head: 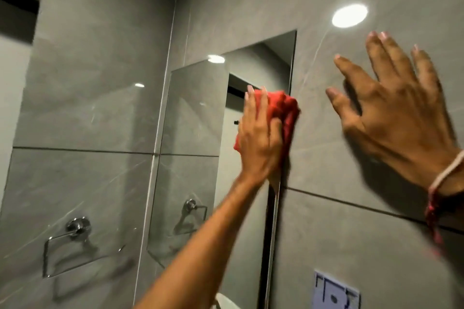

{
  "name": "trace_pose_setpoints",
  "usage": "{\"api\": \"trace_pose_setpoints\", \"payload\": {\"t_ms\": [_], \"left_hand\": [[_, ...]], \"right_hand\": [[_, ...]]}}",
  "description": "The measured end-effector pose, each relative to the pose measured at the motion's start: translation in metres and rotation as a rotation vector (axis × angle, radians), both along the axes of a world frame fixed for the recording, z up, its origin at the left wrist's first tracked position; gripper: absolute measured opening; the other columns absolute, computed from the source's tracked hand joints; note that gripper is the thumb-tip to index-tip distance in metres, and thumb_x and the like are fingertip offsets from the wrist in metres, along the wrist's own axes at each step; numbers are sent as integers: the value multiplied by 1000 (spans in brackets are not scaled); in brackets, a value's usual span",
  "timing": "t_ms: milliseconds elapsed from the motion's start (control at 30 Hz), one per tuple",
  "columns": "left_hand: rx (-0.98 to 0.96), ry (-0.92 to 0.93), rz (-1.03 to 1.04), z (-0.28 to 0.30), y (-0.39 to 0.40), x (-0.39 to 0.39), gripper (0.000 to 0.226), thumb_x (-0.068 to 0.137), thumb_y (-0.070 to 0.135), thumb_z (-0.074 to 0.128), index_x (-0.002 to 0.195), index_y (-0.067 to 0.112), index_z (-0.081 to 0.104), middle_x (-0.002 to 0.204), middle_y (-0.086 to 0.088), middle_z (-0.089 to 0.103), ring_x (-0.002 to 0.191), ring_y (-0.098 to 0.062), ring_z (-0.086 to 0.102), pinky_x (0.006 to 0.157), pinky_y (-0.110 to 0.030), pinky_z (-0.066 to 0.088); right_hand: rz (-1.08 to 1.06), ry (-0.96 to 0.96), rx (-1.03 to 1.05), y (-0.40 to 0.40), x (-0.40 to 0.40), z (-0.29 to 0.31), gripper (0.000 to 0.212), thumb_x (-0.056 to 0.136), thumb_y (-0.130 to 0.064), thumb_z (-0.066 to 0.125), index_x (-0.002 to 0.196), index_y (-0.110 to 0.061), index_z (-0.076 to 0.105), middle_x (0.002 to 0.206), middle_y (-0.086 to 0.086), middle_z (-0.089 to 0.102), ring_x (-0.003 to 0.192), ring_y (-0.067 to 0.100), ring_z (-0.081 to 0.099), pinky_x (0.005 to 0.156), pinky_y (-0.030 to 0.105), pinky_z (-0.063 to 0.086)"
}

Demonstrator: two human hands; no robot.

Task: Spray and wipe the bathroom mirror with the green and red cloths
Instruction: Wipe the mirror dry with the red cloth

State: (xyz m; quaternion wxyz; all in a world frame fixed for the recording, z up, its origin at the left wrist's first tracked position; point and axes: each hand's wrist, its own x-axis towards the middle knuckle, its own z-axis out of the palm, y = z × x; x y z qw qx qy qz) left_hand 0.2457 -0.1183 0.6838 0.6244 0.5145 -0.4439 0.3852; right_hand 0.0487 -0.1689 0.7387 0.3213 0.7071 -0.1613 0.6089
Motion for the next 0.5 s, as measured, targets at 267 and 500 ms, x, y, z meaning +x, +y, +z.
{"api": "trace_pose_setpoints", "payload": {"t_ms": [267,500], "left_hand": [[-109,498,-96,-39,32,140,58,98,30,32,156,21,29,155,-22,45,140,-41,47,115,-56,40],[-44,929,-44,-303,27,24,54,105,17,40,157,23,26,153,-19,49,136,-37,51,115,-51,38]], "right_hand": [[-208,89,-58,-10,-14,-5,71,102,-56,27,162,-19,37,172,25,22,162,38,22,131,58,15],[-213,87,-24,-11,-9,-21,66,106,-55,31,163,-22,31,173,23,19,163,37,18,130,61,14]]}}
